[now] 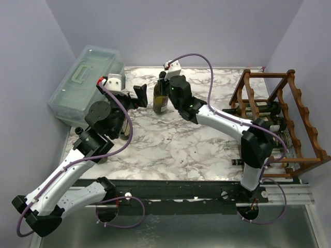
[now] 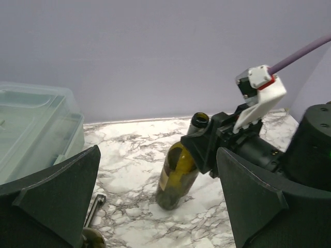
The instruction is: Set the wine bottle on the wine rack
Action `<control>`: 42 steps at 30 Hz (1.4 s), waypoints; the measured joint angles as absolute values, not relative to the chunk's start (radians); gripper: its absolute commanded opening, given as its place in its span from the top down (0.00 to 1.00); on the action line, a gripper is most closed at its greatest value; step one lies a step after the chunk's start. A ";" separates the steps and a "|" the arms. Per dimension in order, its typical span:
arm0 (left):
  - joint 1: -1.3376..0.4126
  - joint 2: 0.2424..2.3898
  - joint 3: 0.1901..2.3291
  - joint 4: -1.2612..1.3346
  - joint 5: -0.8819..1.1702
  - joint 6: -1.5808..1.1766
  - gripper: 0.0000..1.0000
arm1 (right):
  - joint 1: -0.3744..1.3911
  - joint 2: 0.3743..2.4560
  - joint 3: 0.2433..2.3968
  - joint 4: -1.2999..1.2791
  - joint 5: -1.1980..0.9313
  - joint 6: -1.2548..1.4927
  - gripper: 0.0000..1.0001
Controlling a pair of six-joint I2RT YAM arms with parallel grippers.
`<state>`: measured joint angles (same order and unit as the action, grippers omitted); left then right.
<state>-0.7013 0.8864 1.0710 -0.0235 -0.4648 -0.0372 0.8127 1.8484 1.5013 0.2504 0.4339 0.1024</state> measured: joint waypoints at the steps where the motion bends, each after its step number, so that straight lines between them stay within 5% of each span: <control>1: -0.701 0.887 1.071 -0.023 -0.464 -0.037 0.04 | 0.813 1.822 1.483 0.247 0.438 0.078 1.00; 15: -0.701 0.889 1.071 -0.024 -0.463 -0.045 0.04 | 0.813 1.566 1.355 0.229 0.543 -0.296 1.00; 42: -0.701 0.897 1.071 -0.024 -0.461 -0.049 0.04 | 0.810 1.652 1.338 0.197 0.797 -0.992 1.00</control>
